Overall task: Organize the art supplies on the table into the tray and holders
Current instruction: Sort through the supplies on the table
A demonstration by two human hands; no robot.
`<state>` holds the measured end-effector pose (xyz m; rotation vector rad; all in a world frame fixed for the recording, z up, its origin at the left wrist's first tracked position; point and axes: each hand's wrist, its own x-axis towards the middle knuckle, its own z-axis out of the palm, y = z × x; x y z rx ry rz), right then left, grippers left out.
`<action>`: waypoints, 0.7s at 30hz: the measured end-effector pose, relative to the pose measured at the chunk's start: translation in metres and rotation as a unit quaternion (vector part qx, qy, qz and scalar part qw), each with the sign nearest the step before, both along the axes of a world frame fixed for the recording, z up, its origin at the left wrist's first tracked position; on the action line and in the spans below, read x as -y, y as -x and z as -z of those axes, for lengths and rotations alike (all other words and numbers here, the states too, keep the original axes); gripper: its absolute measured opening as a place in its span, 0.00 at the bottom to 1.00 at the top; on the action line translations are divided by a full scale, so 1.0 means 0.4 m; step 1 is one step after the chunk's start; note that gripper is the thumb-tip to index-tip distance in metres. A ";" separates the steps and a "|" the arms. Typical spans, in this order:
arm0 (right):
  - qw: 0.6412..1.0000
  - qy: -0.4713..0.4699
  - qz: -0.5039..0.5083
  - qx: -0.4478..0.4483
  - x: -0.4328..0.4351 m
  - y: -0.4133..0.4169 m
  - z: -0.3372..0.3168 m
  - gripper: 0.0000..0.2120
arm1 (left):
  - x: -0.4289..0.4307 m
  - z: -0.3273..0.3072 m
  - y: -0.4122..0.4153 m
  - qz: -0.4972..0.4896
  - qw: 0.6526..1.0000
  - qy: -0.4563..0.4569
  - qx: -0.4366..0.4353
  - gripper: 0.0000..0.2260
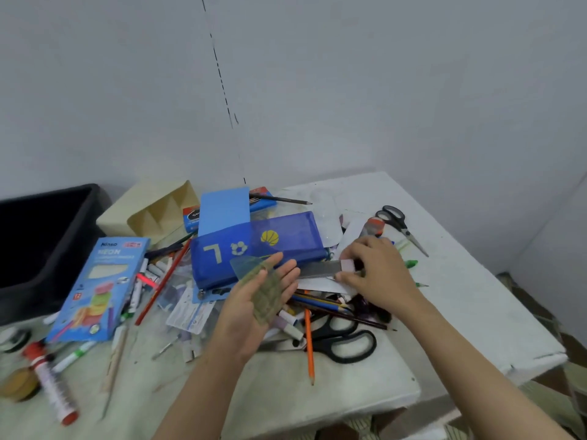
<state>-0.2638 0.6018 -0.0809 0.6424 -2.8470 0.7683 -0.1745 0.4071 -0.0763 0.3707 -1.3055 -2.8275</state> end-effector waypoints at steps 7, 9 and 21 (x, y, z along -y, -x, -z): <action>0.916 0.336 -0.107 0.190 -0.051 0.030 -0.102 0.08 | -0.011 0.003 0.011 -0.040 0.998 0.041 -0.008 0.15; 0.897 0.367 -0.131 0.209 -0.047 0.039 -0.126 0.08 | -0.029 0.003 0.017 -0.040 0.998 0.053 0.001 0.15; 0.971 0.207 -0.103 0.065 0.016 0.088 -0.116 0.05 | -0.189 -0.011 0.023 0.080 0.994 0.064 0.036 0.12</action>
